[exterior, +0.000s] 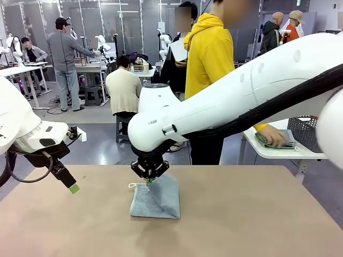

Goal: Fold the towels and place them in the basket.
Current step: When a person lays out a Towel with hook on the table, fold it in half twice.

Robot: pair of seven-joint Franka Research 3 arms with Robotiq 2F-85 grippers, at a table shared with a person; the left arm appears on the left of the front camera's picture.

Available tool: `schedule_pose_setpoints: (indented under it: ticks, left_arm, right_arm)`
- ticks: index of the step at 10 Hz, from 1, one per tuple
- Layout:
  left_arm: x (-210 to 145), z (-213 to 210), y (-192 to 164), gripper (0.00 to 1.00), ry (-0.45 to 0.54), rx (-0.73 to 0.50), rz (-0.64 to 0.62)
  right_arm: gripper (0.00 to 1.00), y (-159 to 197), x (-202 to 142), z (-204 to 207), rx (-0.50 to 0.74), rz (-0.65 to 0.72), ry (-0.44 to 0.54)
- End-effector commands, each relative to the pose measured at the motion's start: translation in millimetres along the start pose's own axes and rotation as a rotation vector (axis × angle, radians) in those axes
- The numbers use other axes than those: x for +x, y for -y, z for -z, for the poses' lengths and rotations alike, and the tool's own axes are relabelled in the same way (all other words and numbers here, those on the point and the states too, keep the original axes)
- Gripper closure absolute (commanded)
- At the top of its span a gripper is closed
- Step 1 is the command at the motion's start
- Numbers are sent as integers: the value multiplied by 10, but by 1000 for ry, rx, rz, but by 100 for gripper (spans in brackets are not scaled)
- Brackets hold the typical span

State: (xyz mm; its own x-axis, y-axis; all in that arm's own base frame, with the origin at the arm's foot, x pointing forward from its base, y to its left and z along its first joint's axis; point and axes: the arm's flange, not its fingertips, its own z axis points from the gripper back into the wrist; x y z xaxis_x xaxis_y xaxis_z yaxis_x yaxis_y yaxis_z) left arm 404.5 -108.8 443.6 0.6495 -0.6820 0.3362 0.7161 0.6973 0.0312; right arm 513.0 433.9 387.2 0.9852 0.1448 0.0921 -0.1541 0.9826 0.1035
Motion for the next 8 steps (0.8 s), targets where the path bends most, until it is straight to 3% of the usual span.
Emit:
schedule_pose_setpoints:
  ticks: [1, 5, 8]
  left_arm:
    - [35, 4, -16, 0, -7, 13, -6]
    - [35, 4, -16, 0, -7, 13, -6]
    - [35, 4, -16, 0, -7, 13, -6]
  right_arm:
    - [100, -166, 89, 109, -21, 60, 3]
    - [100, -380, 87, 440, -53, 142, 7]
    - [53, -388, 86, 442, -37, 108, 28]
